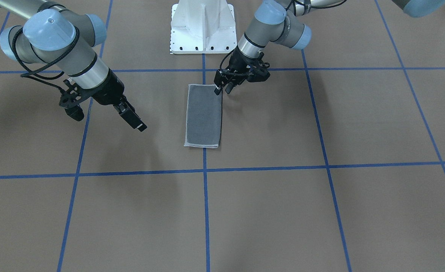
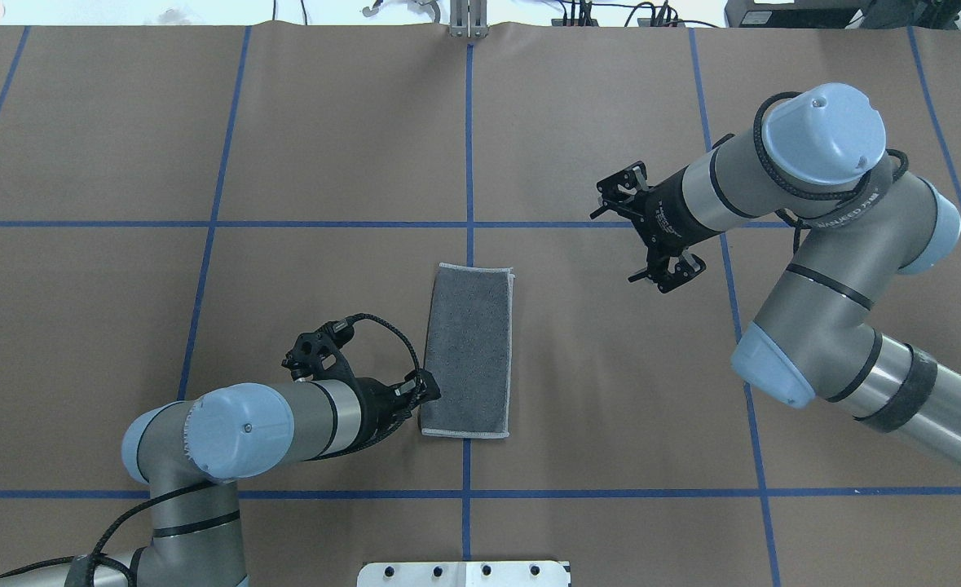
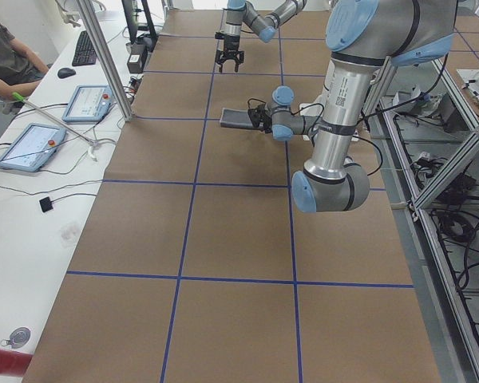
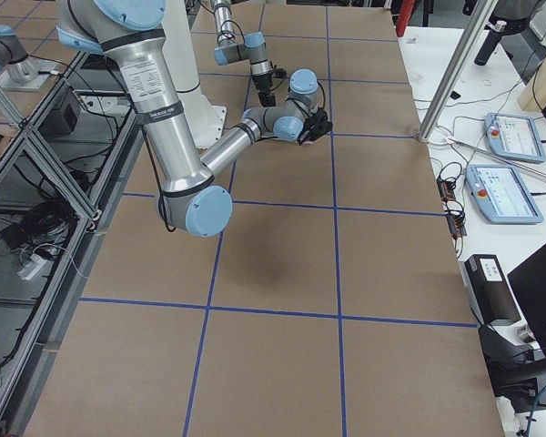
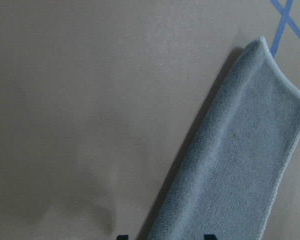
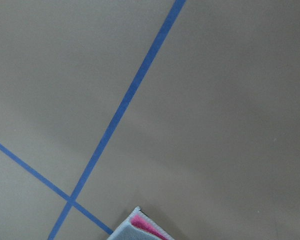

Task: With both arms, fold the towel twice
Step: 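Move the left gripper to the strip's near end while the right gripper rises away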

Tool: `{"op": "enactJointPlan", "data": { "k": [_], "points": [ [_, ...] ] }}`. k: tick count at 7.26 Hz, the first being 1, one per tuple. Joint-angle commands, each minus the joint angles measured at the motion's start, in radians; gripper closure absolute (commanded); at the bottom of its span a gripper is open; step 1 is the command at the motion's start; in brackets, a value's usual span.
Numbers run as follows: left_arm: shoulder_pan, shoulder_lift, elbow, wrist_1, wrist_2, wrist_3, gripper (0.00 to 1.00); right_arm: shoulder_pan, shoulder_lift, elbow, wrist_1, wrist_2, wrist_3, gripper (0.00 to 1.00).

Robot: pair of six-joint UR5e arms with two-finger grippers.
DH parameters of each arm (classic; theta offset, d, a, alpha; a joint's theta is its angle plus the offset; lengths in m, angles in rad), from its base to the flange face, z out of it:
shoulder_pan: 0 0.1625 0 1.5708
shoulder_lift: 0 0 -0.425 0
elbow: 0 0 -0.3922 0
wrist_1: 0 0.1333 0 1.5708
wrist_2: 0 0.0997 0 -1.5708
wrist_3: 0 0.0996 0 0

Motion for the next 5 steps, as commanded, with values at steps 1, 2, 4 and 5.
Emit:
{"op": "enactJointPlan", "data": {
  "k": [1,2,4,5],
  "points": [
    [0.013,0.001,0.000,0.001,0.001,-0.003,0.43,0.003,-0.005,-0.001,-0.003,0.000,-0.007,0.00],
    [0.020,0.001,0.000,0.001,0.001,-0.003,0.43,0.002,-0.005,-0.001,-0.003,0.000,-0.007,0.00],
    [0.031,0.001,0.001,0.001,0.001,-0.023,0.50,-0.004,-0.004,-0.003,-0.003,-0.002,-0.007,0.00],
    [0.036,0.001,0.002,0.001,0.001,-0.024,0.52,-0.004,-0.004,-0.003,-0.003,-0.002,-0.007,0.00]
  ]
}}
